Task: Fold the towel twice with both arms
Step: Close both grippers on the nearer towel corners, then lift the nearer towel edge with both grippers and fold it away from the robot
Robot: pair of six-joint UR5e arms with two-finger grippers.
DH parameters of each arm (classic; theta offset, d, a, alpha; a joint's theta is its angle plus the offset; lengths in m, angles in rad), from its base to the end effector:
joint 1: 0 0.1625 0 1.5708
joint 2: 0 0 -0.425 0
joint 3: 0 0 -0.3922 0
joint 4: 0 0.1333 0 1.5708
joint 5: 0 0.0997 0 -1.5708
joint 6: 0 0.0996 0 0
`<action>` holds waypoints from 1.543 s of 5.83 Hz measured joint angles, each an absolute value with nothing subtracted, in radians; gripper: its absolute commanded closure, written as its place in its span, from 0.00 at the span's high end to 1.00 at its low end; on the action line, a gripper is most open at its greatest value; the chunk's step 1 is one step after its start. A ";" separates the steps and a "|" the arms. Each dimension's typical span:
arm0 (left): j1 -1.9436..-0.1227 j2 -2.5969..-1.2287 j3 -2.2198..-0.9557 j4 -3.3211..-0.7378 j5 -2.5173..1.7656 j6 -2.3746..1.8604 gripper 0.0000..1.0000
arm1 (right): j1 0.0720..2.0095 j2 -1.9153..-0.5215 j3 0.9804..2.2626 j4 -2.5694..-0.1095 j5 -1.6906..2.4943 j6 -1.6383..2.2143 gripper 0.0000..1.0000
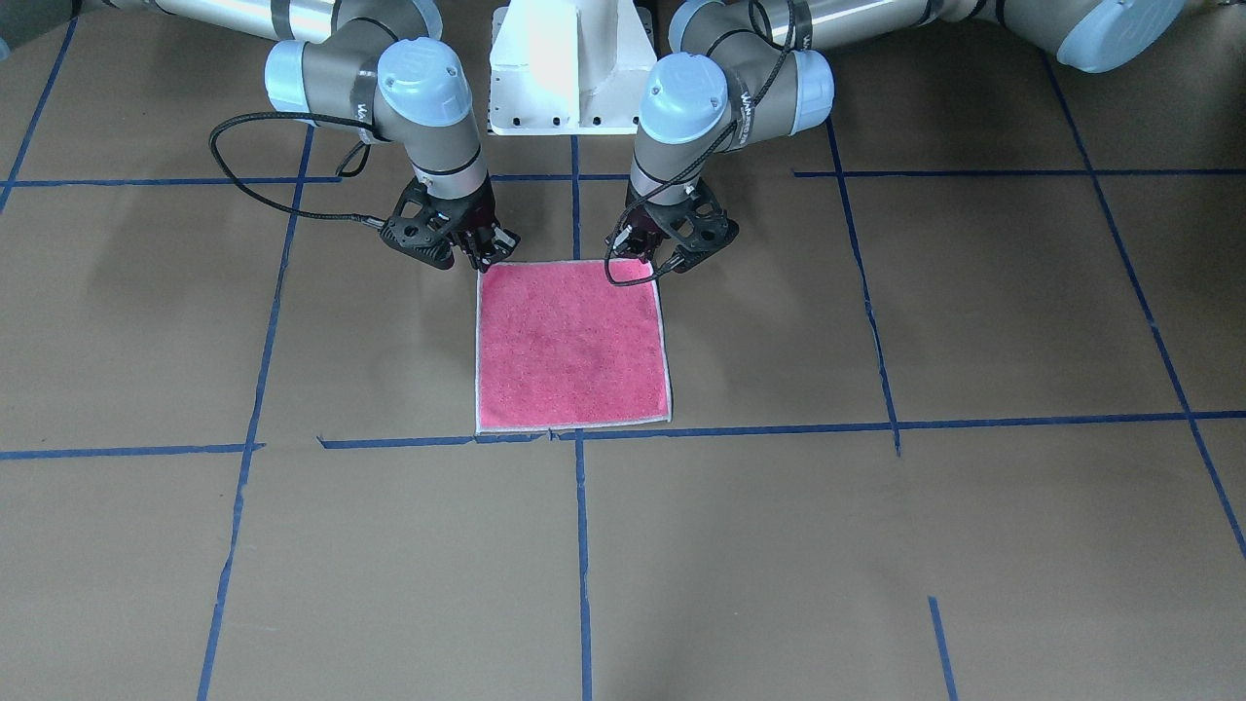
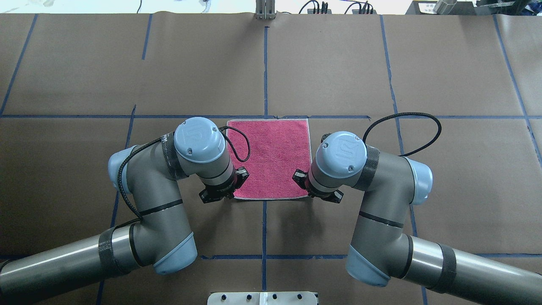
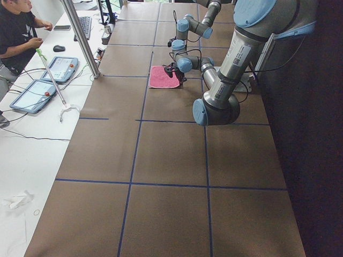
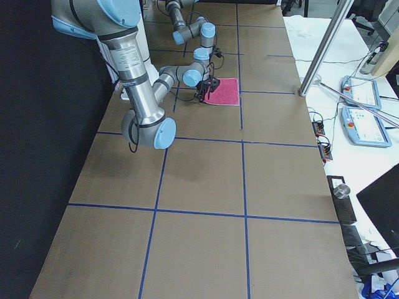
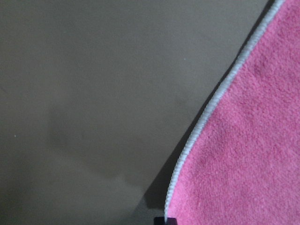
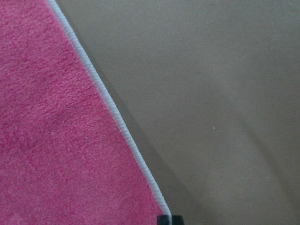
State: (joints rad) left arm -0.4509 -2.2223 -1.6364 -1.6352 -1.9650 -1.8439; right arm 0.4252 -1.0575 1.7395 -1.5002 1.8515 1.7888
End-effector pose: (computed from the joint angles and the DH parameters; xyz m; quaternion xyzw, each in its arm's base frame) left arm 0.5786 -0.3857 0.2377 -0.1472 0.3881 -0.2514 0.8744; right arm -0.5498 -0.3650 0.2872 -0.0918 -0.3754 0.2423 0.8899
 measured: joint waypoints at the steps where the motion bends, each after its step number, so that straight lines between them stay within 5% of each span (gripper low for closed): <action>1: -0.451 -2.223 -1.636 -1.635 -1.965 -1.844 0.06 | 0.422 -1.058 1.739 -1.500 1.852 1.801 0.00; 9: -0.516 -2.244 -1.637 -1.640 -1.978 -1.867 0.00 | 0.527 -1.047 1.743 -1.500 1.988 1.796 0.00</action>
State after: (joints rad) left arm -0.5157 -2.2445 -1.6374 -1.6397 -1.9783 -1.8669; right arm 0.5267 -1.0467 1.7430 -1.5001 1.9880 1.7963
